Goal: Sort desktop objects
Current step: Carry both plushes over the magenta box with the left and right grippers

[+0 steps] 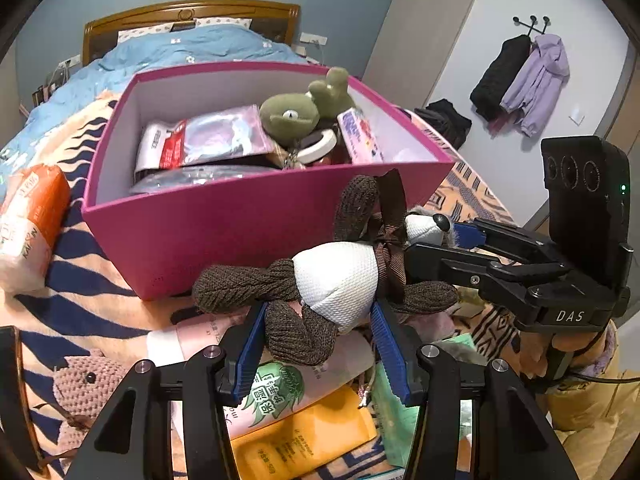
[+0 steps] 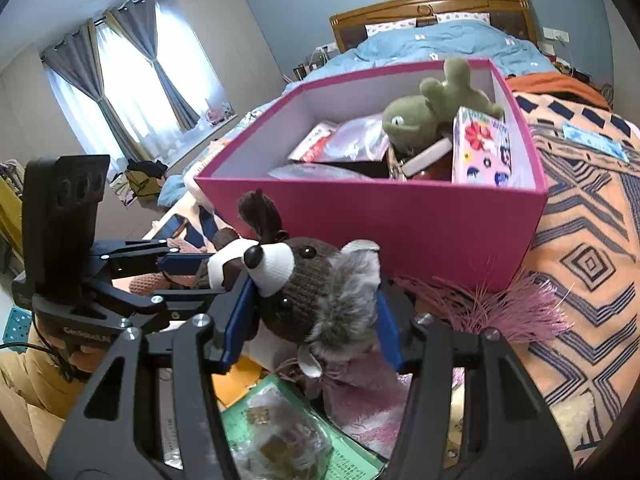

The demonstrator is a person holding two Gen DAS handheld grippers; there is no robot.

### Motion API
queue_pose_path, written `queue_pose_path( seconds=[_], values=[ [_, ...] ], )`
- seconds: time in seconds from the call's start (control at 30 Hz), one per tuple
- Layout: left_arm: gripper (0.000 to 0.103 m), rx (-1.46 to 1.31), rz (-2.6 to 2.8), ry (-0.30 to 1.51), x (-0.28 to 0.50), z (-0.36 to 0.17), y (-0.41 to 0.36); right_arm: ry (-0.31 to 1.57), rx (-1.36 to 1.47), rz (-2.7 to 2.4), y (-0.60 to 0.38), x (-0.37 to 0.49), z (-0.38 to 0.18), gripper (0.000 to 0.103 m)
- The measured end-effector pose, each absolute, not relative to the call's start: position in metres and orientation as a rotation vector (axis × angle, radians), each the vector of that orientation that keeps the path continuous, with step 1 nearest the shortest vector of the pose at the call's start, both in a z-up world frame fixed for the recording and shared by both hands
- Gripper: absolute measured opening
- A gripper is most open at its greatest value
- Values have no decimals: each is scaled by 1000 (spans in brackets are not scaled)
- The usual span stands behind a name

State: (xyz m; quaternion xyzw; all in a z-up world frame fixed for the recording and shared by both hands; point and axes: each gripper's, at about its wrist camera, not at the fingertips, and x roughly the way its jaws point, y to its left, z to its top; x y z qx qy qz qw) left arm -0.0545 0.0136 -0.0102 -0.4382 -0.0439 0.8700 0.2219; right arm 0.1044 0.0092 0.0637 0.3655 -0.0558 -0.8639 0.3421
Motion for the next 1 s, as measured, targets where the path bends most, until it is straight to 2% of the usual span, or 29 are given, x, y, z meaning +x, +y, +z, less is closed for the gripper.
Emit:
queue_pose_path(
  seconds=[1.0],
  values=[
    [53,-1089,2495,-146,-62,38,-11,-44,783,-2256,-28,88,116,57]
  ],
)
